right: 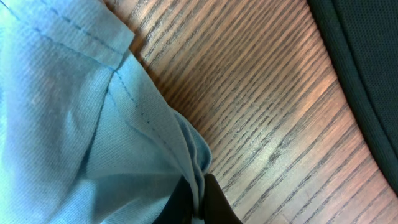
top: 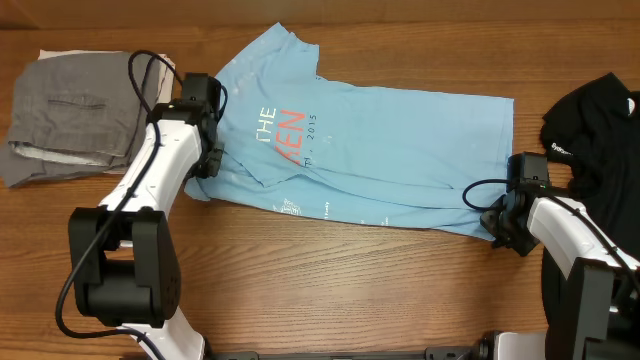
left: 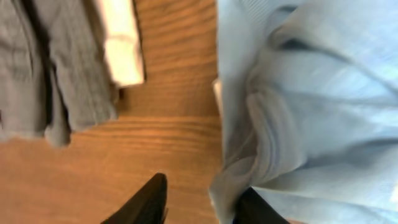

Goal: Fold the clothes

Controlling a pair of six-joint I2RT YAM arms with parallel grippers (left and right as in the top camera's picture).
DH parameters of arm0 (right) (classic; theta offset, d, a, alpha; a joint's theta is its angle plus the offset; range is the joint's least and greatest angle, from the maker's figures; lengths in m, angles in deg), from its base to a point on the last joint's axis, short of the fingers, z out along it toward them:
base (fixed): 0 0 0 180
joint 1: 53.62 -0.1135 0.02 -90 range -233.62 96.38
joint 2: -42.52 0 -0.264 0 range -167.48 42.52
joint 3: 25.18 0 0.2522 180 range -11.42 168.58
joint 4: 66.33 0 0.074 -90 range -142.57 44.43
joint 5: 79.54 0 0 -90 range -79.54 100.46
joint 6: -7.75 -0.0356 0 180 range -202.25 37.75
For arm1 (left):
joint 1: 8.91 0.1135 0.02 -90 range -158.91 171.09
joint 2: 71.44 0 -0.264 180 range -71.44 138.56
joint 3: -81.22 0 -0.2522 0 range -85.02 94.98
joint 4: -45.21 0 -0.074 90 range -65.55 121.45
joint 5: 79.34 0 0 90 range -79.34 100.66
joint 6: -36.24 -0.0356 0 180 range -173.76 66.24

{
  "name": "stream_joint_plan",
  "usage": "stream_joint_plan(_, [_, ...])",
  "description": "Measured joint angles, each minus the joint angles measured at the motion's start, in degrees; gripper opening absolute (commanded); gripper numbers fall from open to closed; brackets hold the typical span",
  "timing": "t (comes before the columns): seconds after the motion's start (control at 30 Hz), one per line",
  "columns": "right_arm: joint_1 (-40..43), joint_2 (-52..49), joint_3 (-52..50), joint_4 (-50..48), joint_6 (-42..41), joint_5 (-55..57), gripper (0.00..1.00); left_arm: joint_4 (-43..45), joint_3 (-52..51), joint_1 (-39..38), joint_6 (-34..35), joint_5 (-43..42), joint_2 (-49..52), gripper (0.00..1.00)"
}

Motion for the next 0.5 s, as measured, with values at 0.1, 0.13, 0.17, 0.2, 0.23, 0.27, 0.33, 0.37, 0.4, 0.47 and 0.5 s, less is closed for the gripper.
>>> stream_joint_plan(0.1, [0.00, 0.00, 0.00, 0.02, 0.00, -0.02, 0.04, -7.28, 0.59, 0.00, 5.38, -1.68, 0.00, 0.63])
stream_joint_plan(0.13, [0.00, 0.00, 0.00, 0.04, 0.02, -0.04, 0.04, -9.14, 0.66, 0.02, 6.62, -3.87, -0.02, 0.63])
stream_joint_plan(0.17, [0.00, 0.00, 0.00, 0.04, 0.00, -0.04, 0.04, -10.14, 0.66, 0.00, 7.32, -5.75, -0.02, 0.63])
stream_joint_plan(0.2, [0.00, 0.00, 0.00, 0.00, 0.00, -0.07, 0.04, -11.13, 0.63, 0.00, 8.00, -8.39, -0.02, 0.64])
stream_joint_plan(0.23, [0.00, 0.00, 0.00, 0.04, 0.02, -0.07, 0.04, -11.69, 0.48, 0.00, 8.37, -10.05, -0.02, 0.64])
stream_joint_plan(0.27, [0.00, 0.00, 0.00, 0.02, 0.00, -0.07, 0.04, -11.93, -0.07, 0.00, 8.57, -11.74, -0.04, 0.65])
stream_joint_plan(0.33, [0.00, 0.00, 0.00, 0.04, 0.02, -0.07, 0.04, -11.78, -2.91, 0.00, 9.05, -13.94, -0.07, 0.66])
stream_joint_plan(0.37, [0.00, 0.00, 0.00, 0.04, 0.00, -0.04, 0.04, -11.32, -4.09, 0.02, 9.40, -14.47, -0.07, 0.67])
stream_joint_plan(0.4, [0.00, 0.00, 0.00, 0.04, 0.02, -0.07, 0.04, -9.64, -5.81, 0.02, 9.79, -14.80, -0.20, 0.67])
stream_joint_plan(0.47, [0.00, 0.00, 0.00, 0.00, 0.02, -0.04, 0.04, -6.71, -9.01, 0.02, 10.67, -15.28, -0.20, 0.67])
stream_joint_plan(0.5, [0.00, 0.00, 0.00, 0.02, 0.00, -0.09, 0.04, -5.38, -10.21, 0.02, 11.04, -15.45, -0.20, 0.67])
